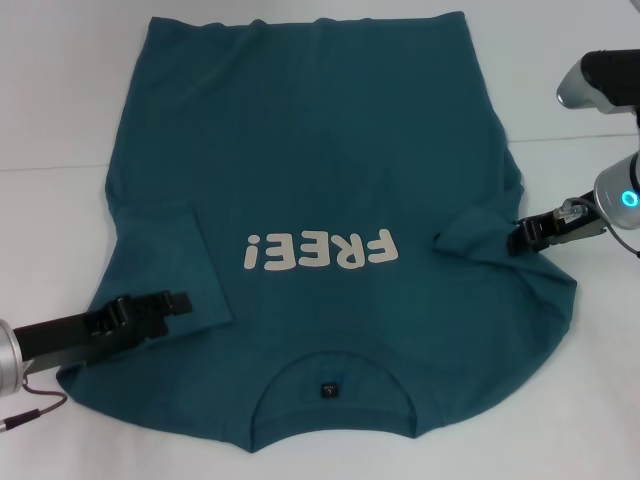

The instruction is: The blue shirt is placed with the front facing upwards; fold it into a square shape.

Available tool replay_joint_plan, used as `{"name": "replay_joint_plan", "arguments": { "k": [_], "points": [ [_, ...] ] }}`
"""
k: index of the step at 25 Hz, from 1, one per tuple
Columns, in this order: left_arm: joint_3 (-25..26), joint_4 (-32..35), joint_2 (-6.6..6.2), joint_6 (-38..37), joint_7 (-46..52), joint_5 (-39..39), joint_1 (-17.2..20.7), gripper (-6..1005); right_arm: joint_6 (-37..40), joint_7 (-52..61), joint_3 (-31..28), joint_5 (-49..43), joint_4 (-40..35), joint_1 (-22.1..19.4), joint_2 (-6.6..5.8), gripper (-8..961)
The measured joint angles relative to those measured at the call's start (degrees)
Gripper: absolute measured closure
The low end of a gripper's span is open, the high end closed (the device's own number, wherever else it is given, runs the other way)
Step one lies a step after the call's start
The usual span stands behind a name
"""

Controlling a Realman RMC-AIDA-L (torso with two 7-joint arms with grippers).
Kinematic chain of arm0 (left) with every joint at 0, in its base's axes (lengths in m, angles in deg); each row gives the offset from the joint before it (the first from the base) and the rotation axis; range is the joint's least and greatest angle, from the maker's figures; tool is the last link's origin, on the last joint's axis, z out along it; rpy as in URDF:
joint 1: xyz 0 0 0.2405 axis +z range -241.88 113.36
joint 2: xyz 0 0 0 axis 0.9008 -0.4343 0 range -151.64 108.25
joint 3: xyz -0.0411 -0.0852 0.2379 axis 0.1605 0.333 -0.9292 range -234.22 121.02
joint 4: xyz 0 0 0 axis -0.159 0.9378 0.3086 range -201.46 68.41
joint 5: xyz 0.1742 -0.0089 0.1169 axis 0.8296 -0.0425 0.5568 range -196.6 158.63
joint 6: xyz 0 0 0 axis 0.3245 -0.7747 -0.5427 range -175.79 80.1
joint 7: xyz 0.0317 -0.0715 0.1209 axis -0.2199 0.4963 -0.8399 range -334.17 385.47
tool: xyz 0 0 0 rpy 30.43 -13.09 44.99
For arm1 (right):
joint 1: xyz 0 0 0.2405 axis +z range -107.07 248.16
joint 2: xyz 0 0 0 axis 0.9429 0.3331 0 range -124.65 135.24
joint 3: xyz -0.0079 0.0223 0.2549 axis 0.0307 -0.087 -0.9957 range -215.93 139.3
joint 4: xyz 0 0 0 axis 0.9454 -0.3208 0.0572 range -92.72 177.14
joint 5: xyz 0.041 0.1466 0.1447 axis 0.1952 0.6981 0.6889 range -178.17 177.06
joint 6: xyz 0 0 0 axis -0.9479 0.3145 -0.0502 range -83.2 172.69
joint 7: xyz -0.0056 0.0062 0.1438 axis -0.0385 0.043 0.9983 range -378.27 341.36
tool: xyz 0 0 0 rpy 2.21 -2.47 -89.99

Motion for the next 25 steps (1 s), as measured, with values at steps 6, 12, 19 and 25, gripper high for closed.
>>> {"name": "replay_joint_plan", "arguments": {
  "k": [6, 12, 19, 25],
  "points": [
    [0.0, 0.0, -0.06, 0.02, 0.0, 0.0, -0.03, 398, -1.19, 0.43, 0.75, -1.4, 2.06, 1.3, 0.03, 660],
    [0.0, 0.0, -0.03, 0.02, 0.0, 0.0, 0.26, 398, -1.23, 0.97, 0.36, -1.32, 1.57, 1.31, 0.25, 814],
    [0.0, 0.0, -0.04, 0.01, 0.0, 0.0, 0.48, 399, 2.01, 2.29, 0.34, -1.05, -0.44, 1.37, 0.33, 826],
    [0.0, 0.0, -0.01, 0.07, 0.0, 0.0, 0.52, 399, 4.65, 2.73, 0.32, -1.08, -3.41, 1.22, 0.47, 860]
  ]
}}
